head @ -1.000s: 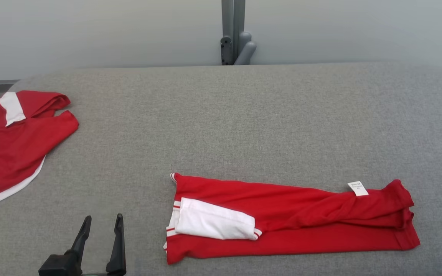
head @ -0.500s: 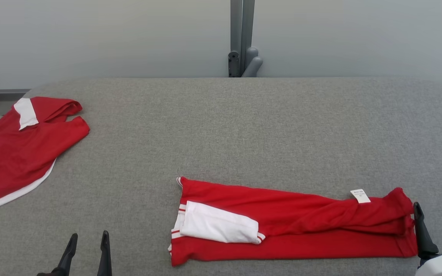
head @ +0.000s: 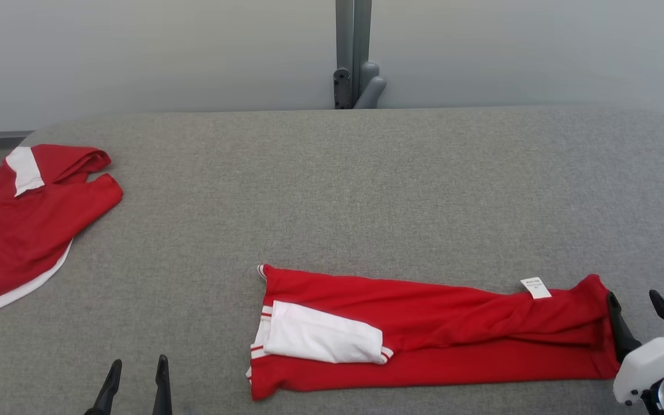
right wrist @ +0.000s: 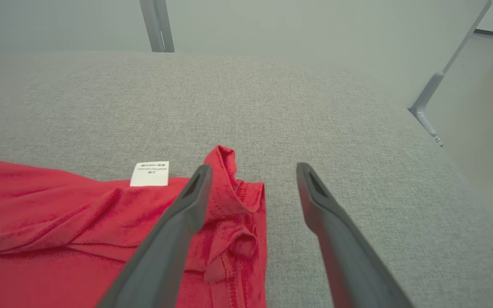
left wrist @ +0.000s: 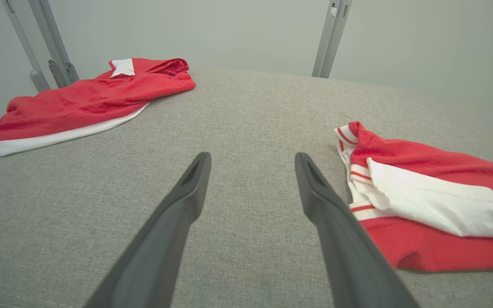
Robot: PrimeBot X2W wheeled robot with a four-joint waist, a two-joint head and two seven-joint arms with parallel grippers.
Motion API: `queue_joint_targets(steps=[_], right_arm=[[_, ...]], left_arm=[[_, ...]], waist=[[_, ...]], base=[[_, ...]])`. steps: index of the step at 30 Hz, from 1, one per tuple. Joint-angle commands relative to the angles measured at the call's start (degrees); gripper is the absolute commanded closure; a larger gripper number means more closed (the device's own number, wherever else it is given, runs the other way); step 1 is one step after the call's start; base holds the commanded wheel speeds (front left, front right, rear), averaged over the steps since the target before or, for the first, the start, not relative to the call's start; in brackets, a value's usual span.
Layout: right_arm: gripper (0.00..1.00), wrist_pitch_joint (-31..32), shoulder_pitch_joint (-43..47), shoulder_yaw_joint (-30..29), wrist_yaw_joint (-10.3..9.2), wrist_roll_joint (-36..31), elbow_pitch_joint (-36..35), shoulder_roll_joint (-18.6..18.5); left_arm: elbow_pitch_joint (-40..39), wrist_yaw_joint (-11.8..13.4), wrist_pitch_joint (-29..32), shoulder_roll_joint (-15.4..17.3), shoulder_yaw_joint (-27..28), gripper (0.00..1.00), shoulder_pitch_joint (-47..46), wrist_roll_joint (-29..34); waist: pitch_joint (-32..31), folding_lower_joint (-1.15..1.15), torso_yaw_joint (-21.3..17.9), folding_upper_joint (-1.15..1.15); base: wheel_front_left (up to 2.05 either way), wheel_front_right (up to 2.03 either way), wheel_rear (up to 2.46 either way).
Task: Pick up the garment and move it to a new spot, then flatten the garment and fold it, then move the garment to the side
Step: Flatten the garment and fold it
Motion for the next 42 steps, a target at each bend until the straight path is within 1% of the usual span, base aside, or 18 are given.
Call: queue_joint_targets(steps=[1,4,9,13,20,23,26,29,30,31,32,36,37,39,42], right_arm=[[0.0,1.2,-1.9,0.9,-0.08,0.5,1.4,-0.7],[0.0,3.2,-5.6,2.6,-0.08,1.7,4.8,-1.0],[0.0,5.9,-7.8,4.3,-0.08,3.8,9.9,-2.0],[0.0,7.3,-8.1,5.7,-0.08,5.4,12.4,-2.9],[0.0,10.4,-9.9,8.3,-0.08,9.2,14.7,-2.8],[0.0,13.4,-10.5,9.6,-0.08,12.1,16.1,-2.8],[0.0,18.3,-10.2,11.5,-0.08,15.8,17.6,-2.7],[0.0,22.7,-9.6,13.9,-0.08,20.2,16.9,-3.0],[0.73,23.1,-9.5,14.3,-0.01,22.1,16.0,-3.4],[1.0,23.5,-9.5,14.2,-0.03,24.0,15.2,-4.1],[1.0,23.9,-9.6,14.3,-0.04,25.7,14.4,-5.0],[1.0,23.4,-11.6,12.0,-0.17,28.7,14.1,-12.0],[1.0,23.4,-11.6,12.0,-0.17,28.7,14.1,-12.0],[1.0,22.7,-12.7,10.2,-0.12,29.0,15.1,-15.0],[1.0,21.1,-14.0,6.5,-0.1,26.8,18.9,-20.2]], left_arm=[[0.2,-0.2,0.0,-0.1,0.3,0.0,-0.5,0.5],[0.4,-0.4,0.0,-0.4,0.3,0.0,-1.3,0.8],[0.4,-0.4,0.0,0.0,0.7,0.0,-2.5,1.2],[0.1,-0.5,0.0,0.2,0.8,0.0,-2.5,0.8],[0.0,-0.5,0.0,0.5,0.1,0.0,-3.3,0.3],[0.1,-0.5,0.0,0.8,-0.4,0.0,-3.9,-0.1],[0.3,-0.5,0.0,1.2,-0.9,0.0,-4.6,-0.3],[0.4,-0.5,0.0,1.2,-0.9,0.0,-5.0,-0.5],[0.4,-0.5,0.0,1.2,-0.8,0.0,-5.0,-0.6],[0.5,-0.5,0.0,1.2,-0.8,0.0,-4.9,-0.6],[0.5,-0.5,0.0,1.2,-0.9,0.0,-4.8,-0.7],[0.3,-0.5,0.0,0.8,-1.1,0.0,-5.4,-0.8],[0.3,-0.5,0.0,0.8,-1.1,0.0,-5.4,-0.8],[0.0,-0.5,0.0,0.7,-1.4,0.0,-5.6,-0.9],[-0.1,-0.5,0.0,0.6,-1.7,0.0,-5.9,-1.0]], waist=[[0.6,0.0,-0.3,0.0],[1.6,0.0,-0.3,0.0],[2.2,0.0,0.9,0.0],[2.8,0.0,0.9,0.0],[4.3,0.0,0.5,0.0],[5.0,0.0,0.7,0.0],[5.3,0.0,1.2,0.0],[5.3,0.0,1.5,0.0],[5.3,0.0,1.5,0.0],[5.2,0.0,1.5,0.0],[5.2,0.0,1.6,0.0],[5.3,0.0,1.7,0.0],[5.3,0.0,1.7,0.0],[5.2,0.0,2.0,0.0],[5.1,0.0,2.5,0.0]], base=[[0.0,0.0,0.0],[0.0,0.0,0.0],[0.0,0.0,0.0],[0.0,0.0,0.0],[0.0,0.0,0.0],[0.0,0.0,0.0],[0.0,0.0,0.0],[0.0,0.0,0.0],[0.0,0.0,0.0],[0.0,0.0,0.0],[0.0,0.0,0.0],[0.0,0.0,0.0],[0.0,0.0,0.0],[0.0,0.0,0.0],[0.0,0.0,0.0]])
